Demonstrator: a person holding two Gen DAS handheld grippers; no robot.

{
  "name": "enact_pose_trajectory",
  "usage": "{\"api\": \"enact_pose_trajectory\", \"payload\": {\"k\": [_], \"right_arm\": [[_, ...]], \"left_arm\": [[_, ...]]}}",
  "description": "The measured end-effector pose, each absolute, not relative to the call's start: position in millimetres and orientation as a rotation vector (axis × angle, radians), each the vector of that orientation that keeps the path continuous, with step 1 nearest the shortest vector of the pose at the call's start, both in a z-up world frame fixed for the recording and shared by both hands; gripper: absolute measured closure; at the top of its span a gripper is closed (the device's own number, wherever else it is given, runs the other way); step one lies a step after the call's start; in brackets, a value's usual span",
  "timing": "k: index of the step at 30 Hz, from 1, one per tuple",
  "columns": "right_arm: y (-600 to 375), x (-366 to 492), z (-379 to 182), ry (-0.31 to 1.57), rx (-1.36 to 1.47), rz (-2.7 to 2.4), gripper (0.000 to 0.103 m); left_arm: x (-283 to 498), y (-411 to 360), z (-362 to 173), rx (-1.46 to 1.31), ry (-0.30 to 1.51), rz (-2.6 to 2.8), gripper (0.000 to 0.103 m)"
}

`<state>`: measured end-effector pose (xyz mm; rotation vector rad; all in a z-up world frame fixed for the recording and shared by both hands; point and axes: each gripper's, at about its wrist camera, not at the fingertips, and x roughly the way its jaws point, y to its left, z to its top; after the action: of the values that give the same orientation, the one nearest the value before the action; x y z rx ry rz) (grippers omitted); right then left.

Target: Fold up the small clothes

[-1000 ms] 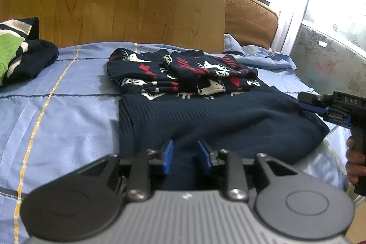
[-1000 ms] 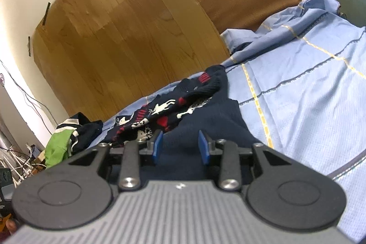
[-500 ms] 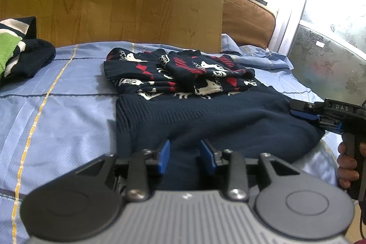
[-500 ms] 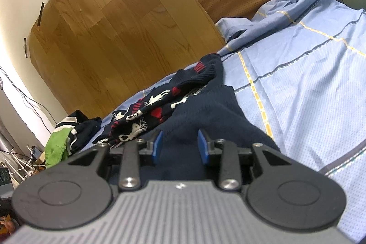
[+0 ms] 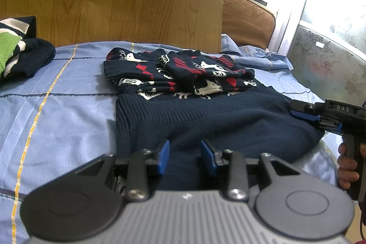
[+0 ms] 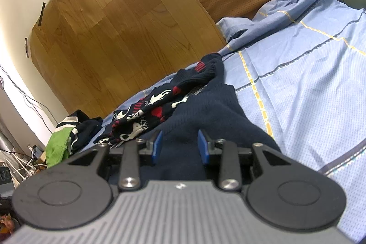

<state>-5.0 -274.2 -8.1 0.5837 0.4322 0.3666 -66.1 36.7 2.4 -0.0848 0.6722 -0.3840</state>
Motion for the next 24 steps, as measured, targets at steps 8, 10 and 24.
{"api": "enact_pose_trajectory", "payload": {"k": [8, 10, 24], "right_arm": [[-289, -21, 6, 0.362, 0.593, 0.331, 0.055], [-294, -22, 5, 0.363, 0.610, 0.318, 0.055], [-301, -24, -6, 0.396, 0.665, 0.307, 0.055]], "left_arm": [[-68, 36, 3, -0.085, 0.669, -0.391, 0.066], [-69, 35, 4, -0.084, 0.666, -0.391, 0.064], [-70, 52, 5, -0.184, 0.658, -0.401, 0.050]]}}
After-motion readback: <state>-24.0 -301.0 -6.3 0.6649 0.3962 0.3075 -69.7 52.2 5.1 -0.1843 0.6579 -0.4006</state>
